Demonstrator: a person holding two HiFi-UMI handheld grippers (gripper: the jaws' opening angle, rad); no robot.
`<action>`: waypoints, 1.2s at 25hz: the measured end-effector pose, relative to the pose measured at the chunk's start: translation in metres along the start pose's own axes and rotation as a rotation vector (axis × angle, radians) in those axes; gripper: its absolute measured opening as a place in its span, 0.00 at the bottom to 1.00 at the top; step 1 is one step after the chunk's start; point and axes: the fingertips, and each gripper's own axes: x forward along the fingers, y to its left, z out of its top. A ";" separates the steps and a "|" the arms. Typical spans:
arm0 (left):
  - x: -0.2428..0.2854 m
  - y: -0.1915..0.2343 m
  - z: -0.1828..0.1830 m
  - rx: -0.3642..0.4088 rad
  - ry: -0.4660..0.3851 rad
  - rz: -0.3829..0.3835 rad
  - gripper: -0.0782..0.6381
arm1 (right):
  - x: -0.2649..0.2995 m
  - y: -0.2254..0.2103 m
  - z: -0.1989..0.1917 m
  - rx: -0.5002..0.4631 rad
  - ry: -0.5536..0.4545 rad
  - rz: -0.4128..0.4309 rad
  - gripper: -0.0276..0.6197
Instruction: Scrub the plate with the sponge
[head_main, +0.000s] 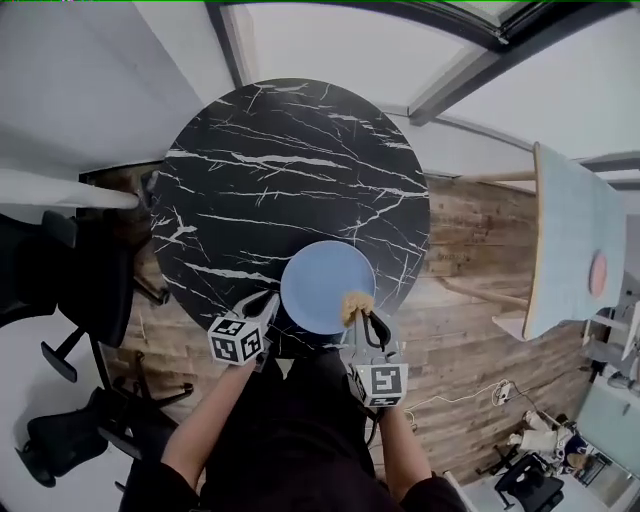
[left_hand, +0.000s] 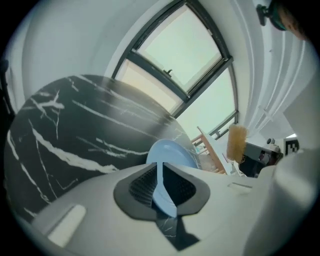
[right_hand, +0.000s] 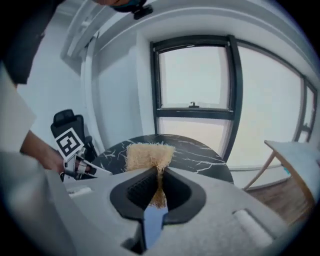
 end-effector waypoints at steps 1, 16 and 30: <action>-0.010 -0.009 0.012 0.039 -0.042 -0.010 0.14 | -0.006 0.000 0.008 0.045 -0.022 -0.004 0.09; -0.140 -0.153 0.151 0.518 -0.508 -0.120 0.11 | -0.086 0.007 0.129 0.153 -0.345 -0.078 0.09; -0.152 -0.165 0.177 0.574 -0.561 -0.138 0.11 | -0.076 0.023 0.137 0.168 -0.350 -0.073 0.08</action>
